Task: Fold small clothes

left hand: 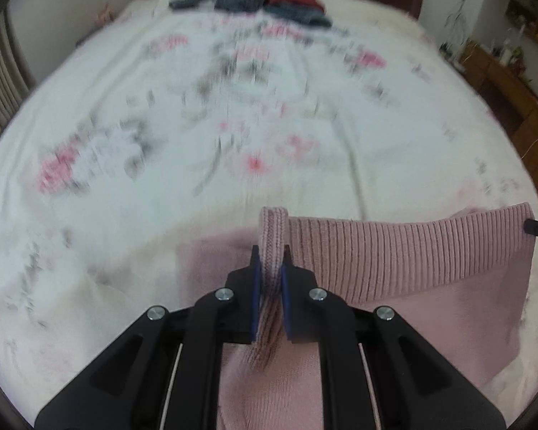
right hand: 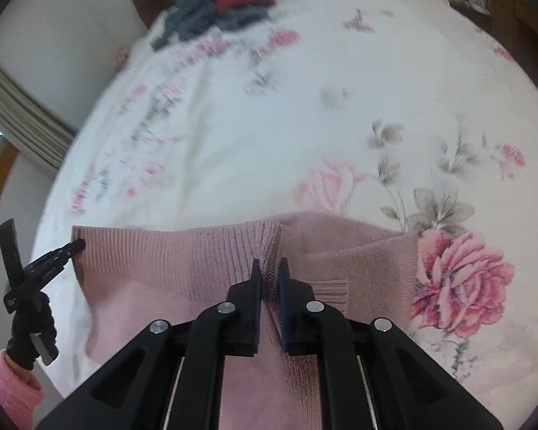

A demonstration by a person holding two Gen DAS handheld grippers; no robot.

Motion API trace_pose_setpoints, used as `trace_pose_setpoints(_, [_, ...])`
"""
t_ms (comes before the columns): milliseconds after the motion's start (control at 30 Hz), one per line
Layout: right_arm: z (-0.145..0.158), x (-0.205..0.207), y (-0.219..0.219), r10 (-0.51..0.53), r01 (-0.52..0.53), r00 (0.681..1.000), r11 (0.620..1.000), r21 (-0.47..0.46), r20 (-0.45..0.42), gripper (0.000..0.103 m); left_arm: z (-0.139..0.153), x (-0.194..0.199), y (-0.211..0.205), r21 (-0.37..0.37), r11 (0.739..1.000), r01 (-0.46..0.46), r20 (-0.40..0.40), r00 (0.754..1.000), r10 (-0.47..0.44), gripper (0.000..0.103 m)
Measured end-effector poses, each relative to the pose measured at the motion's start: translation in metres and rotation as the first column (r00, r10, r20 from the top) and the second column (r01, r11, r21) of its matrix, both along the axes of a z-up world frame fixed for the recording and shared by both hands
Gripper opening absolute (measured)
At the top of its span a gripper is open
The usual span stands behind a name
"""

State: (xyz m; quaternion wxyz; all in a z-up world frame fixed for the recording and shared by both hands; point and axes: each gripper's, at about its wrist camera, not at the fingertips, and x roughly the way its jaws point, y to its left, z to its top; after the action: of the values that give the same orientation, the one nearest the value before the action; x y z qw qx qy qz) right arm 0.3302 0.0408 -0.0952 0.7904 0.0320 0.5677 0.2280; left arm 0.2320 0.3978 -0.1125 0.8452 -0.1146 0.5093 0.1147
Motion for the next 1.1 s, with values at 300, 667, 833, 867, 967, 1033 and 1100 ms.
trace_pose_setpoints(300, [-0.012,-0.013,-0.031,-0.039,0.039,0.999,0.999,-0.01,-0.002,0.024,-0.011,-0.012,0.027,-0.018,0.996,-0.091,0.002,0.996,0.091,0.036])
trace_pose_setpoints(667, [-0.041,-0.114,-0.091,-0.012,0.023,0.988,0.998,0.067,-0.155,0.04,-0.001,-0.09,-0.028,-0.04,0.998,0.04,0.0,0.999,-0.04,0.045])
trace_pose_setpoints(833, [-0.061,-0.143,-0.091,0.032,-0.024,0.98,0.999,0.044,-0.198,0.009,-0.023,-0.109,-0.052,-0.034,0.997,0.071,-0.064,0.995,-0.073,0.045])
trace_pose_setpoints(867, [-0.058,-0.145,-0.091,0.027,-0.019,0.98,0.999,0.043,-0.197,0.008,-0.03,-0.113,-0.052,-0.057,0.997,0.055,-0.082,0.995,-0.06,0.045])
trace_pose_setpoints(967, [-0.041,-0.146,-0.095,0.01,0.005,0.986,0.996,0.087,-0.167,0.008,-0.037,-0.117,-0.05,-0.049,0.998,0.035,-0.102,0.994,-0.04,0.045])
trace_pose_setpoints(1033, [-0.032,-0.145,-0.097,-0.002,0.017,0.989,0.995,0.099,-0.148,0.007,-0.043,-0.118,-0.047,-0.055,0.998,0.027,-0.118,0.992,-0.034,0.045])
trace_pose_setpoints(1100, [-0.034,-0.146,-0.097,-0.004,0.016,0.989,0.997,0.078,-0.147,0.007,-0.047,-0.118,-0.045,-0.062,0.998,0.025,-0.122,0.992,-0.032,0.044])
